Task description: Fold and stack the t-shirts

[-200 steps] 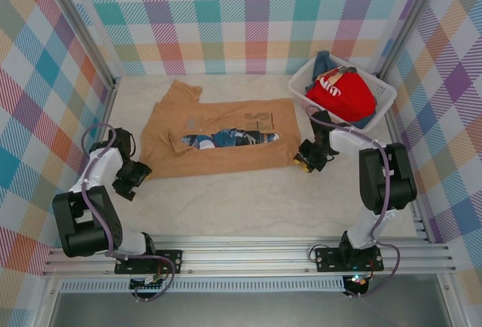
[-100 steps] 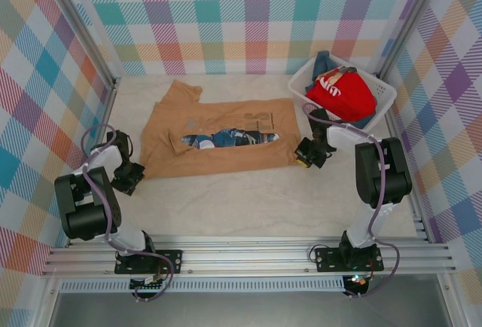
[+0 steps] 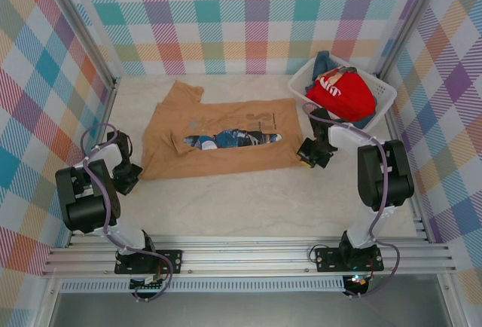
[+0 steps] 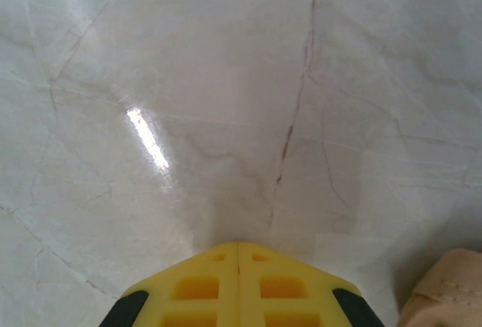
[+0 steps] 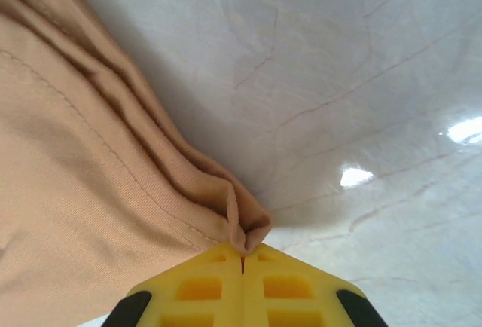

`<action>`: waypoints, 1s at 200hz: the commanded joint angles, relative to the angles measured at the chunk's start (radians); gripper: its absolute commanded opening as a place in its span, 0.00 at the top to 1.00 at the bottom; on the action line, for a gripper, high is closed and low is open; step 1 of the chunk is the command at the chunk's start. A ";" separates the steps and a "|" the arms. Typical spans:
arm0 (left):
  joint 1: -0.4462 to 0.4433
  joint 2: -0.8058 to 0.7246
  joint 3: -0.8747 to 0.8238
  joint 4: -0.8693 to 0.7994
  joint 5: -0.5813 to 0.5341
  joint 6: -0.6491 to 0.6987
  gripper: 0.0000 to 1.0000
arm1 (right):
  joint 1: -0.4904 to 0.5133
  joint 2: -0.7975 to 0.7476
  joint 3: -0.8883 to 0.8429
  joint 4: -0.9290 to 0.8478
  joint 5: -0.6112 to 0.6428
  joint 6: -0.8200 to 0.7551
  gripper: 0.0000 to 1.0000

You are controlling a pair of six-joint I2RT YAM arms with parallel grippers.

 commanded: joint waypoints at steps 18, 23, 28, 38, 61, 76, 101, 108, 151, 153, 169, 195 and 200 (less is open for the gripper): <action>0.017 0.035 0.035 0.002 0.002 0.015 1.00 | -0.009 -0.023 0.027 -0.063 0.017 -0.048 1.00; 0.018 0.034 0.039 -0.001 0.006 0.015 1.00 | -0.009 -0.020 0.027 -0.063 0.015 -0.048 1.00; 0.017 0.028 0.041 -0.006 0.011 0.016 1.00 | -0.009 -0.015 0.027 -0.063 0.009 -0.047 1.00; 0.018 -0.004 0.044 -0.016 0.019 0.016 1.00 | -0.009 -0.008 0.027 -0.061 0.003 -0.047 1.00; 0.017 -0.135 0.040 -0.061 0.055 0.019 0.84 | -0.009 0.003 0.027 -0.057 0.000 -0.047 1.00; 0.018 -0.202 0.032 -0.093 0.098 0.024 0.72 | -0.009 0.009 0.030 -0.053 -0.004 -0.050 1.00; 0.015 -0.233 -0.016 -0.074 0.237 0.000 0.57 | -0.009 0.023 0.038 -0.049 -0.011 -0.051 1.00; 0.013 -0.238 -0.035 -0.048 0.271 -0.020 0.53 | -0.008 0.026 0.039 -0.047 -0.013 -0.051 1.00; 0.012 -0.119 -0.037 0.060 0.378 -0.029 0.51 | -0.009 0.036 0.044 -0.045 -0.020 -0.053 1.00; 0.013 -0.113 -0.034 0.057 0.374 -0.027 0.51 | -0.009 0.036 0.044 -0.045 -0.020 -0.052 1.00; 0.012 -0.077 -0.018 0.062 0.354 -0.010 0.52 | -0.009 0.036 0.043 -0.041 -0.022 -0.051 1.00; 0.013 -0.032 -0.005 0.101 0.340 0.004 0.56 | -0.009 0.034 0.036 -0.035 -0.025 -0.047 1.00; 0.014 -0.024 -0.003 0.110 0.342 0.005 0.58 | -0.009 0.033 0.035 -0.034 -0.025 -0.046 1.00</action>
